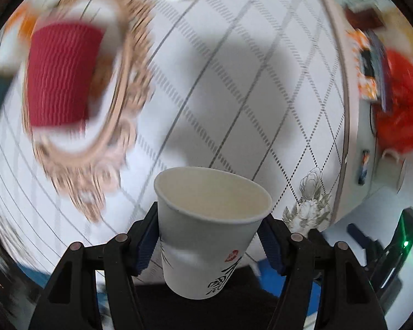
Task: Flip cup upside down
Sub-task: 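Lift the white paper cup with the left gripper and carry it toward the right gripper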
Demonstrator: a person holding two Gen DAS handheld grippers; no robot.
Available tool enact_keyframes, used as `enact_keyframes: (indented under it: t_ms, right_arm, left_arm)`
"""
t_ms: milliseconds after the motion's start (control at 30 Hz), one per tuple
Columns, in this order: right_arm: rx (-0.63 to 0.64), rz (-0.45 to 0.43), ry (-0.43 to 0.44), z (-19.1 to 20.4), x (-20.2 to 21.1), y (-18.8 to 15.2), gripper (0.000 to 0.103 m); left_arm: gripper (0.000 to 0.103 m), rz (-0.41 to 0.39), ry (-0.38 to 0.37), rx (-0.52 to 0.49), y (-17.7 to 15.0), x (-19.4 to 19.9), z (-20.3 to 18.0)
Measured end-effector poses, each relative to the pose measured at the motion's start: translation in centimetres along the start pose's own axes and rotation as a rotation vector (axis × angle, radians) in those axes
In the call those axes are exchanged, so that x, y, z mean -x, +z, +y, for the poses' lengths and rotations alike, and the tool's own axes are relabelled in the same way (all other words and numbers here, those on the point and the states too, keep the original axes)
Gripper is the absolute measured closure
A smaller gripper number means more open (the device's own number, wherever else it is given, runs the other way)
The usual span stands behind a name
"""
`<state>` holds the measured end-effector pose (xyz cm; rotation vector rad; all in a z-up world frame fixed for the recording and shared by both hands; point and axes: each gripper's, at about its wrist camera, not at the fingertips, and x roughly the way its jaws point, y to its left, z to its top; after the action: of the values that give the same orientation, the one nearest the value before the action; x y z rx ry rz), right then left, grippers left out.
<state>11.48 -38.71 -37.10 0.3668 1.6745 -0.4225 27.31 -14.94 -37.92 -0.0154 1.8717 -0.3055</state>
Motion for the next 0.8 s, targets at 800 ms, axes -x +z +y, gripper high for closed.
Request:
enact_keyframes:
  t_ms: [800]
  right_arm:
    - [0.126,0.011,-0.059,2.3,-0.9,-0.4,0.000]
  left_arm:
    - [0.036,-0.012,-0.062,0.222,-5.1,-5.9,2.4]
